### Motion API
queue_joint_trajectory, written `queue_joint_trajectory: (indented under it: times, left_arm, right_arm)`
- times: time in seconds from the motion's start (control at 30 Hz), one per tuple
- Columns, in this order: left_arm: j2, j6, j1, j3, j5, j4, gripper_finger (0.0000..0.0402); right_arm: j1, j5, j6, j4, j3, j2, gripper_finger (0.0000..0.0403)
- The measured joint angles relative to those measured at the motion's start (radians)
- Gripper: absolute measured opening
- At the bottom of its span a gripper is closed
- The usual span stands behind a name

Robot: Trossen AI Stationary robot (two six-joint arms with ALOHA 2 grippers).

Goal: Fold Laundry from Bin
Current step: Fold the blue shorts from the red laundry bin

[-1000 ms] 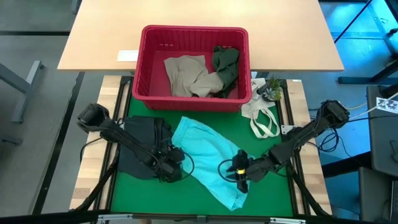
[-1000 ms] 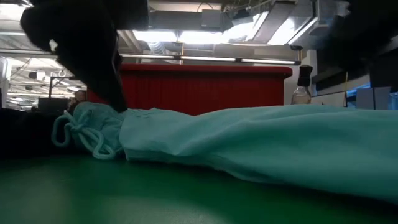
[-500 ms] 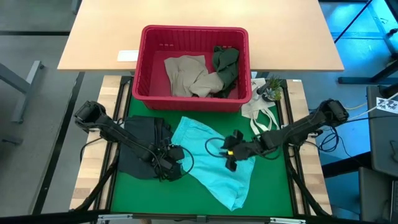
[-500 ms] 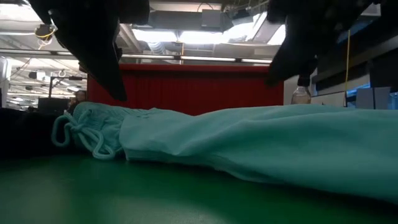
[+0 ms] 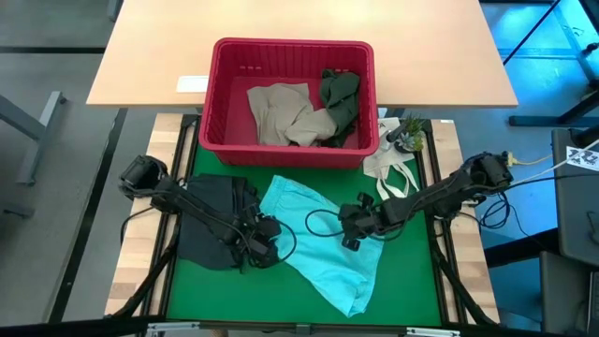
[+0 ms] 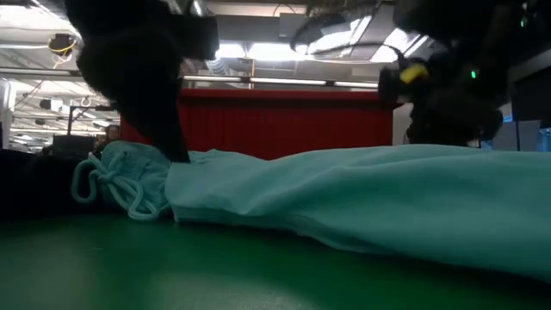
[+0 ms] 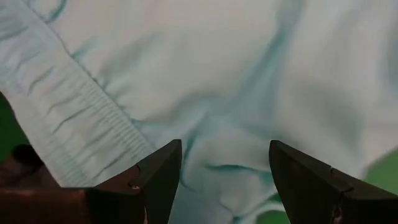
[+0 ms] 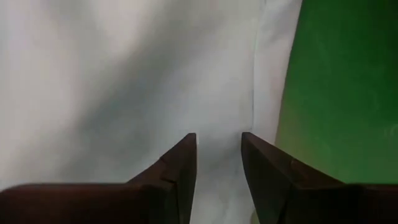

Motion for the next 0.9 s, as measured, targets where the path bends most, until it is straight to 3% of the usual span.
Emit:
queue_joint_trajectory:
  times: [0.33,0.7,0.9]
  left_arm:
    - [0.058,0.084,0.082,0.0,-0.004,-0.022,0.0236]
    - [0.059,0.238,0.19,0.0,-0.01,0.023,0.0236]
    - [0.059,0.312,0.222,0.0,-0.011,0.095,0.0236]
  right_arm:
    - [-0.001,-0.069,0.051,0.008,-0.022,0.077,0.0127]
    - [0.0,-0.264,0.208,0.032,-0.023,0.078,0.0127]
    - [0.002,-0.388,0.211,0.162,-0.025,0.081,0.0127]
